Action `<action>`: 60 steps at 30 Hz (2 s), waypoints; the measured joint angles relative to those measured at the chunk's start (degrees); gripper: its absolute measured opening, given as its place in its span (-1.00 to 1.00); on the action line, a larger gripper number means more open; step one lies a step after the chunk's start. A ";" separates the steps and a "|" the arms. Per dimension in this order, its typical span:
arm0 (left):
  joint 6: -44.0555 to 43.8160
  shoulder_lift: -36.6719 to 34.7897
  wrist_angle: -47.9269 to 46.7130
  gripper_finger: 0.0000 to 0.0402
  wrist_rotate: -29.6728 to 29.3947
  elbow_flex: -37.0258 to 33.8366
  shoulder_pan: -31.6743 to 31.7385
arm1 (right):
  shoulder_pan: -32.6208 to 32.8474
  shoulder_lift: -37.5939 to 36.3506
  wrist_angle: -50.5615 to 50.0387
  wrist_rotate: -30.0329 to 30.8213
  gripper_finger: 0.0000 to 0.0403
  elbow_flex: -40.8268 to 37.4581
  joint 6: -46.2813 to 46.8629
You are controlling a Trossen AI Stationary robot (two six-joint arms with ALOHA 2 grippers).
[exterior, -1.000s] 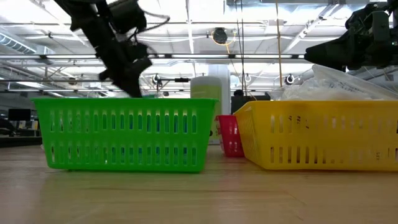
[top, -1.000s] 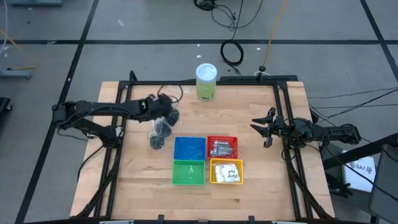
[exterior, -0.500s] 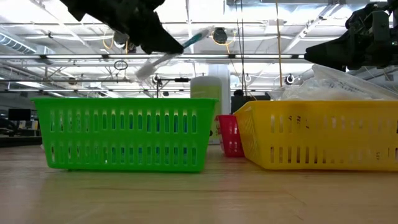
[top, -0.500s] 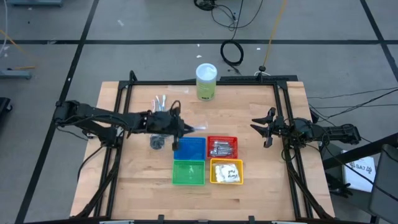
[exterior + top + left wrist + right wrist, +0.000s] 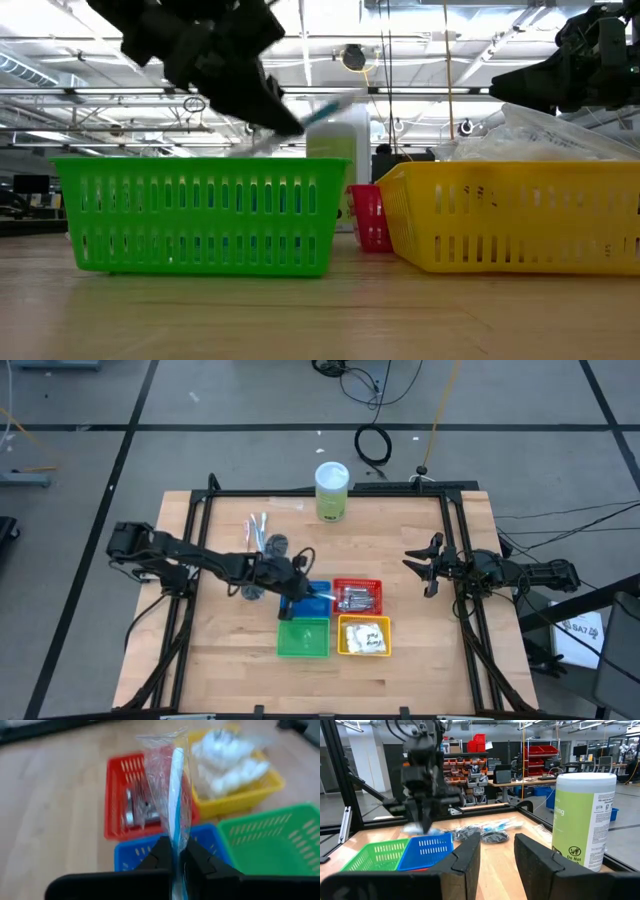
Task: Pick & Place Travel size toiletries
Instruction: Put the left blue toothbrush into the blue basket
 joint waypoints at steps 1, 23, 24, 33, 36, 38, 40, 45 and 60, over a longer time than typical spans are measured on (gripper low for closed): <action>-0.11 0.93 -0.21 -0.94 -0.04 0.00 -0.01 | 0.01 0.01 -0.02 0.01 -0.46 0.01 0.00; -8.07 6.15 -0.43 -0.67 -2.18 -0.02 1.57 | 0.01 -0.01 -0.02 -0.01 -0.46 -0.01 0.00; -8.26 6.15 -0.43 -0.64 -2.18 -0.02 1.57 | 0.01 0.01 0.00 0.01 -0.46 0.01 0.00; -8.55 6.15 -0.45 -0.57 -2.16 -0.02 1.57 | 0.01 0.01 0.00 0.01 -0.46 0.01 0.00; -9.65 6.15 -0.45 -0.56 -2.18 -0.02 1.57 | 0.01 0.01 0.00 -0.01 -0.46 0.01 0.00; -11.01 6.15 -0.45 -0.56 -2.82 -0.02 1.55 | 0.00 -0.01 0.00 0.01 -0.46 -0.01 0.00; -12.30 6.15 -0.45 -0.56 -3.56 -0.02 1.57 | 0.01 -0.01 0.00 0.00 -0.46 0.01 0.00; -13.80 6.15 0.53 -0.56 -3.66 -0.02 1.65 | -0.01 -0.01 0.00 0.01 -0.46 -0.01 0.00; -14.13 6.11 1.39 -0.56 -4.54 -0.02 2.27 | 0.01 -0.01 0.00 0.01 -0.46 0.01 0.00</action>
